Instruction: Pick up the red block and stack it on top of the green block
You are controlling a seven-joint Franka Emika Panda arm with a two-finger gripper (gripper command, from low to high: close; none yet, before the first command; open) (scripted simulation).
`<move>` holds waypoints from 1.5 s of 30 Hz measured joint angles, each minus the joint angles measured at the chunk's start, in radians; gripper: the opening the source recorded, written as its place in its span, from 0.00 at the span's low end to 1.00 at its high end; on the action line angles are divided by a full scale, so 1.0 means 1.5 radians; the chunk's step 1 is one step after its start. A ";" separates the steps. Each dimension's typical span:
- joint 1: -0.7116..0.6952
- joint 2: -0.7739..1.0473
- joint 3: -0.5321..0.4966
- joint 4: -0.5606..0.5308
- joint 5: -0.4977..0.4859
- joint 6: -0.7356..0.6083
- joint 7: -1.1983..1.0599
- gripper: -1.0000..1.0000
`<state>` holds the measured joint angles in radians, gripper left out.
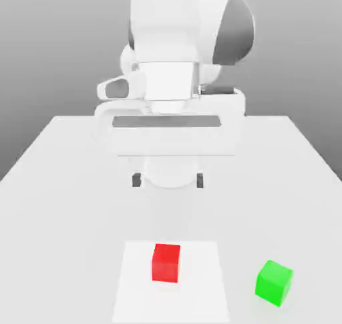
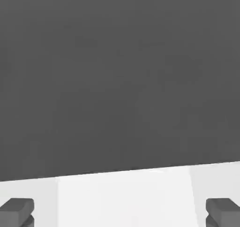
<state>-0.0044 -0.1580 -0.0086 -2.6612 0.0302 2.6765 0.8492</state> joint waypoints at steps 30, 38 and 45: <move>0.083 0.138 0.053 0.003 -0.028 0.019 -0.115 0.00; 0.172 0.196 0.116 0.097 -0.051 -0.018 -0.294 0.00; 0.185 0.279 0.099 0.104 -0.085 0.056 -0.276 1.00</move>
<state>0.2724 0.2599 0.1400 -2.5050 -0.0968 2.7601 0.4352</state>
